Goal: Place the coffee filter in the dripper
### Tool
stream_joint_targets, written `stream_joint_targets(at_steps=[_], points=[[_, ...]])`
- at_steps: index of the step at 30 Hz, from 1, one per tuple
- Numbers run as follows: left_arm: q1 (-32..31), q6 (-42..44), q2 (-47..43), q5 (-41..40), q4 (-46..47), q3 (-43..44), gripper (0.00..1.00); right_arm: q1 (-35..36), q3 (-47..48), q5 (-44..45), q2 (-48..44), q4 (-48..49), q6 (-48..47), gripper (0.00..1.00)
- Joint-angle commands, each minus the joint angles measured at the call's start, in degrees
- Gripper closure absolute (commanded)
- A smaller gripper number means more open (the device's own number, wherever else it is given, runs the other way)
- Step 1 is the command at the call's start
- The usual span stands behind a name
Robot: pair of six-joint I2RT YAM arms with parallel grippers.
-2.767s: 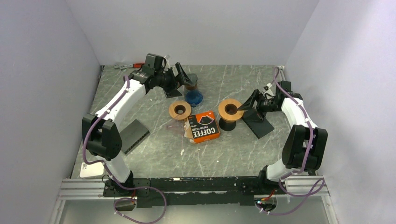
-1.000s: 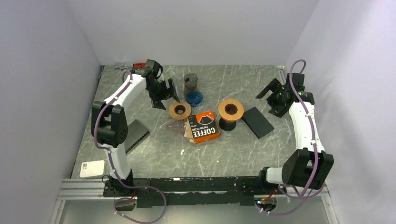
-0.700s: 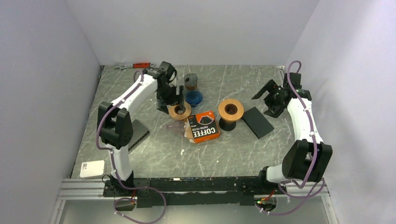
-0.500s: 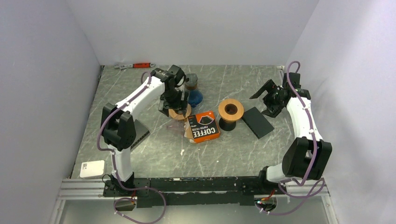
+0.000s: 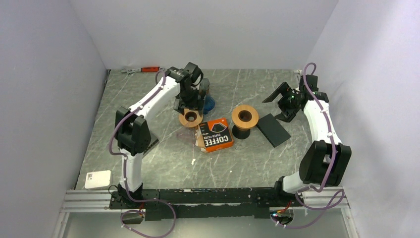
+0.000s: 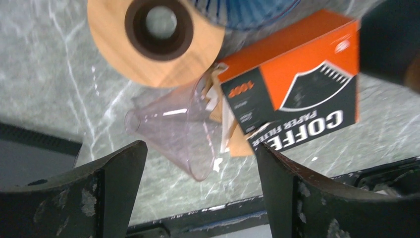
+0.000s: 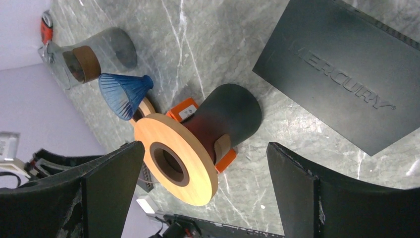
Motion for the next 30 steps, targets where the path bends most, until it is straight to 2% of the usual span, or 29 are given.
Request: stream_joint_targets(at_steps=[1, 5, 9, 13, 26, 30], points=[[0.84, 0.61, 3.77, 3.90, 2.92, 7.21, 0.13, -0.22, 3.24, -2.58, 0.73, 1.45, -1.06, 0.00], [4.19, -1.78, 6.90, 9.65, 4.70, 11.09, 0.15, -0.22, 4.26, -2.78, 1.27, 1.35, -1.55, 0.00], [9.41, -7.94, 7.41, 18.64, 12.64, 7.38, 0.25, -0.22, 5.22, -3.46, 2.31, 0.84, -2.23, 0.00], [11.96, -12.94, 8.69, 23.15, 18.36, 4.99, 0.28, -0.22, 6.00, -3.95, 3.21, 0.18, -2.84, 0.00], [12.61, -18.88, 15.07, 27.24, 24.98, 3.04, 0.47, -0.18, 8.11, -5.94, 4.95, -1.56, -4.35, 0.00], [12.52, -19.31, 15.43, 28.16, 26.60, 1.14, 0.57, -0.22, 7.93, -6.18, 4.97, -1.41, -4.11, 0.00]])
